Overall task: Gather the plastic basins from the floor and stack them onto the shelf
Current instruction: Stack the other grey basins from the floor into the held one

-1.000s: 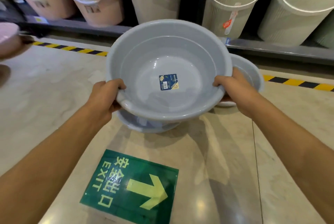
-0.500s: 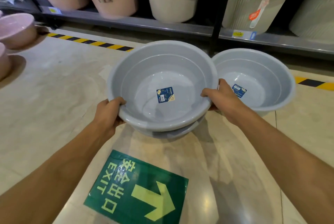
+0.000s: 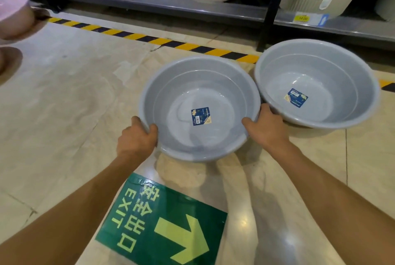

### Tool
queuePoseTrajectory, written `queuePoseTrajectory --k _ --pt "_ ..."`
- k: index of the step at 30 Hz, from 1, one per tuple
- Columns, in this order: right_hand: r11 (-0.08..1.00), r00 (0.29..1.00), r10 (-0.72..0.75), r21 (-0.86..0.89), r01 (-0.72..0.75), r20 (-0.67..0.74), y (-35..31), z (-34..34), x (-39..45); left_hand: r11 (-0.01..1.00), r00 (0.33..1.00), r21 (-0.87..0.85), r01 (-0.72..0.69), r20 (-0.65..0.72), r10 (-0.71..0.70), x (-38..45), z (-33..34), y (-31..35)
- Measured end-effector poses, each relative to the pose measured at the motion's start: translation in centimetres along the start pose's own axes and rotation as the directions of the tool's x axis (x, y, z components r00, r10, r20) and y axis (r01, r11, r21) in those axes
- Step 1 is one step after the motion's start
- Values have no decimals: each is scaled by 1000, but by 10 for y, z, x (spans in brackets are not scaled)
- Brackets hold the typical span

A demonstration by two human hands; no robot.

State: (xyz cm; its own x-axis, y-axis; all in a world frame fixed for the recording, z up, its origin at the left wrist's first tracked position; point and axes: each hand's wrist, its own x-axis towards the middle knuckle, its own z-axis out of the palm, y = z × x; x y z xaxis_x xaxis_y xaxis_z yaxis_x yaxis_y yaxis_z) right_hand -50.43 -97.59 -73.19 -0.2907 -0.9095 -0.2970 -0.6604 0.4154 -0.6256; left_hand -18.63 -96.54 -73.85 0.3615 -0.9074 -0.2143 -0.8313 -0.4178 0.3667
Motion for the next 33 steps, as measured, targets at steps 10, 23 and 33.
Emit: queuePoseTrajectory --k 10,23,33 --pt "998 998 24 65 -28 61 6 0 6 967 990 -240 83 127 -53 1 11 -3" --pt "951 983 113 270 -149 144 3 6 -6 750 924 -579 321 364 -114 -26 18 -5" --pt "786 966 199 563 -257 164 3 29 -12 378 907 -825 420 396 -143 -30 31 12"
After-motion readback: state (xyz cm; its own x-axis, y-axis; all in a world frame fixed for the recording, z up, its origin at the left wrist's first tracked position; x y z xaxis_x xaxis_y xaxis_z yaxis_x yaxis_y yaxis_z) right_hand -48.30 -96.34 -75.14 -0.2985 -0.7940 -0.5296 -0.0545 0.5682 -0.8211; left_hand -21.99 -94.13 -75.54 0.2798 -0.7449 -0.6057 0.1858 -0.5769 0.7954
